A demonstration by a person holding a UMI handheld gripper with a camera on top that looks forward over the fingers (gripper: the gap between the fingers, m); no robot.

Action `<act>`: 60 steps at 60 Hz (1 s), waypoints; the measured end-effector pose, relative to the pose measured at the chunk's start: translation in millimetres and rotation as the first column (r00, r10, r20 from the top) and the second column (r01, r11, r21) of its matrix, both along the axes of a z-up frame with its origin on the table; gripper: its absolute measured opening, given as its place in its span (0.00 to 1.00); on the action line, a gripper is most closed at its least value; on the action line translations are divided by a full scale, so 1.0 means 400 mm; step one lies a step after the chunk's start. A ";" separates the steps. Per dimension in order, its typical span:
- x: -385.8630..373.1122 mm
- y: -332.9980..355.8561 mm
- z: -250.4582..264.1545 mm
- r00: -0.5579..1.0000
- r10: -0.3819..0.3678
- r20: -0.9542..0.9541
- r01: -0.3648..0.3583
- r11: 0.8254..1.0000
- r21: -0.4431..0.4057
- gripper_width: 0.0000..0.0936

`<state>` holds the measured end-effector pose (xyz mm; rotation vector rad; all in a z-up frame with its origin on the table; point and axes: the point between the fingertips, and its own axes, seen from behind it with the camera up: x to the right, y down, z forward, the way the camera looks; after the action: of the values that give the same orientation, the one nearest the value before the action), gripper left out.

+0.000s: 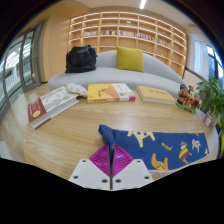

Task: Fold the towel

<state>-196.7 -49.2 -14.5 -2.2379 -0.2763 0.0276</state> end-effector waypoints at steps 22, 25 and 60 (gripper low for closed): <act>-0.098 -0.087 0.395 0.904 0.166 -0.395 -0.133 0.985 0.110 0.01; -0.035 -0.065 0.431 0.907 0.163 -0.388 -0.118 0.983 0.139 0.01; 0.840 0.047 0.133 0.977 -0.211 0.001 0.211 0.976 0.049 0.88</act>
<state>139.3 -30.6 38.8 -2.2073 -0.0405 -0.0988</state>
